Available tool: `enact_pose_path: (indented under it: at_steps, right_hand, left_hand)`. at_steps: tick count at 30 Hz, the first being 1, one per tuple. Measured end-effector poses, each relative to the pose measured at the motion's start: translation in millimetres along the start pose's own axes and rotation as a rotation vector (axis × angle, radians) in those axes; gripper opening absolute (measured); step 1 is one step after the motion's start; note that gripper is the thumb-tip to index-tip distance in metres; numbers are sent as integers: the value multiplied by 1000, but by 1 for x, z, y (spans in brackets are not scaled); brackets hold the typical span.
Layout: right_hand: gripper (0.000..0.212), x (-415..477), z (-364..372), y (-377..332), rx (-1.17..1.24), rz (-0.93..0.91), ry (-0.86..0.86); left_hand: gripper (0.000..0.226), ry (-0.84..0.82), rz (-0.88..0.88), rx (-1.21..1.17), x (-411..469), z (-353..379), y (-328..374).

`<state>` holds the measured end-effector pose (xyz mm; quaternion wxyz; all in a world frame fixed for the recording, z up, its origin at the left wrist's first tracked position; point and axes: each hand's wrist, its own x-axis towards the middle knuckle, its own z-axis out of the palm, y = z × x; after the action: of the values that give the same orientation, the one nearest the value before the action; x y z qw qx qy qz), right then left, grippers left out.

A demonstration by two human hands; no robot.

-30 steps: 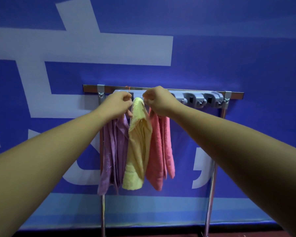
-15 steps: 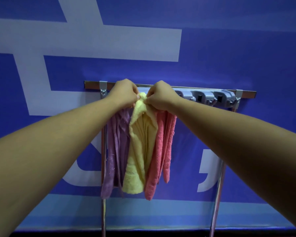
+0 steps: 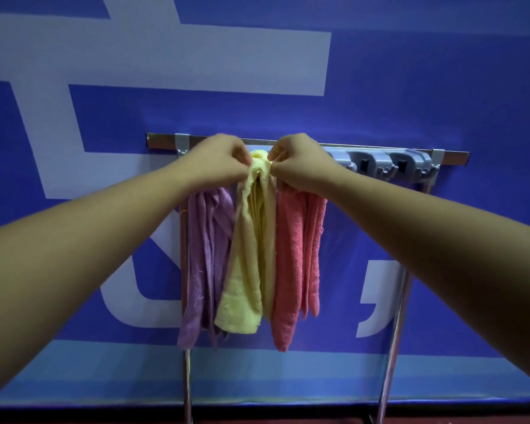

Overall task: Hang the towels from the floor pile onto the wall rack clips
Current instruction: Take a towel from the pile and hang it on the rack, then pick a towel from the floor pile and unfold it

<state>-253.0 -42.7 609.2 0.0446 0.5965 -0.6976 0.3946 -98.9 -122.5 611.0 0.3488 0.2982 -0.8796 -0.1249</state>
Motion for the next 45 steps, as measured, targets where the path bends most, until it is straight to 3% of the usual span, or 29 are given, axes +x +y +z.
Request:
enact_pose_path:
  at_steps: [2, 4, 6, 10, 15, 19, 23, 26, 28, 34, 40, 45]
  right_hand:
    - [18, -13, -2, 5, -10, -70, -75]
    - [27, -20, 1, 10, -104, -104, -152]
    - [33, -22, 9, 13, -182, -117, -101]
    - [21, -23, 21, 14, -154, -119, 60]
    - [19, -30, 23, 12, -171, -72, 209]
    - [28, -41, 28, 7, -213, -68, 91]
    - [11, -60, 23, 8, -94, -80, 41]
    - [33, -92, 27, 13, -102, -90, 37]
    - [32, -119, 35, 19, -125, -78, 1]
    - [25, -200, 83, 59, -131, 193, -177]
    - [45, -287, 158, 113, -159, 400, -341]
    - [35, -358, 215, 154, -135, 543, -448]
  left_hand:
    - [22, -98, 37, -53, -18, 2, -7]
    - [36, -141, 58, -32, -23, 7, -13]
    - [37, -56, 61, 16, -21, 13, -15]
    - [12, 106, 84, 109, -19, 24, -5]
    - [7, 329, 41, -32, -19, 20, -3]
    - [8, 135, 53, 37, -23, 23, -1]
    - [10, 111, 19, -31, -37, 15, -6]
    - [13, 69, 9, -143, -64, 12, -12]
    - [16, 26, -7, -192, -88, 19, -17]
    - [10, -108, -105, -129, -172, 77, -43]
    - [7, -355, -284, -67, -262, 166, -86]
    - [11, -480, -466, -83, -334, 237, -119]
